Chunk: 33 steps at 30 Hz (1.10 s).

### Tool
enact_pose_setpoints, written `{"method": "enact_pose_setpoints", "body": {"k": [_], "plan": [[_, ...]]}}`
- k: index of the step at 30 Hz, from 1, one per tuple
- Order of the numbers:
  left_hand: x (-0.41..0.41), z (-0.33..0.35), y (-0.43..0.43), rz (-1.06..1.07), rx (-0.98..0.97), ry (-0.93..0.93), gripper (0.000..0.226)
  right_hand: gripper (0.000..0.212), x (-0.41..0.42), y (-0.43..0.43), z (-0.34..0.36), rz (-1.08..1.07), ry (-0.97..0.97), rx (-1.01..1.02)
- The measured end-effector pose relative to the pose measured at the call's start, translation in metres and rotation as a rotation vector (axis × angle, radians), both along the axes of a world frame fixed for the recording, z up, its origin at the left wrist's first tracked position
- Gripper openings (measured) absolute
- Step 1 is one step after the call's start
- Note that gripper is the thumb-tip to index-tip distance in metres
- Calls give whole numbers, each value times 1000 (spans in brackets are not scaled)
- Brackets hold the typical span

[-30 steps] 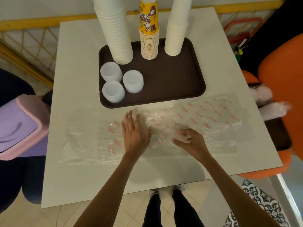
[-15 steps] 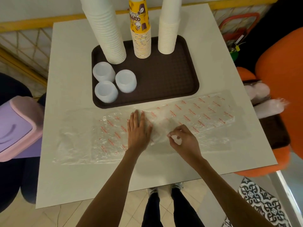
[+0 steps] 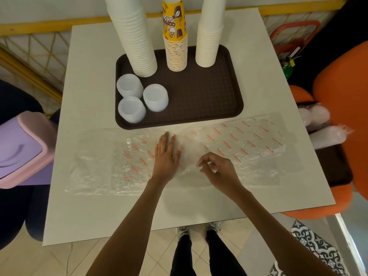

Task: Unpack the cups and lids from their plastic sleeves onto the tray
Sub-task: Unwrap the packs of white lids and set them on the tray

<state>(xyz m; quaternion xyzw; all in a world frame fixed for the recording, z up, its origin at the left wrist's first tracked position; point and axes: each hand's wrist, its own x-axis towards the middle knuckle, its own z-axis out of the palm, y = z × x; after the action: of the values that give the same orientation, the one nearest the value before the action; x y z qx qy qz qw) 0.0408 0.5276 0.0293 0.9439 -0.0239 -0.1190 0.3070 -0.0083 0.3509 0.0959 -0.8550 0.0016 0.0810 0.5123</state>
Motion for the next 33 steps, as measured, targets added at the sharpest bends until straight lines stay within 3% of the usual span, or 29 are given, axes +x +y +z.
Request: {"method": "enact_pose_setpoints", "body": {"k": [4,8,13,18,21,24,27,30,33], "plan": [[2,3,1,4,-29,16,65,40,3,-4,4,-16,44,113],[1,4,1,-15,-26,38,67,49,7,-4,6,40,75,78],[-2,10,4,23,-67,-2,71,27,22,0,7,-46,-52,27],[-10,52,-4,238,-365,-174,51,17,33,3,9,-29,-51,-35],[-10,82,-5,210,-495,-279,42,24,42,6,14,-29,0,-57],[-5,103,-5,-10,-399,-358,43,41,49,11,20,-41,-9,-28],[4,105,-4,-219,-173,-422,40,51,53,14,22,-27,-71,-20],[15,100,0,-289,-1,-380,34,57,56,16,22,12,-104,-43],[22,96,2,-306,21,-356,21,58,58,16,22,28,-106,-79]]}}
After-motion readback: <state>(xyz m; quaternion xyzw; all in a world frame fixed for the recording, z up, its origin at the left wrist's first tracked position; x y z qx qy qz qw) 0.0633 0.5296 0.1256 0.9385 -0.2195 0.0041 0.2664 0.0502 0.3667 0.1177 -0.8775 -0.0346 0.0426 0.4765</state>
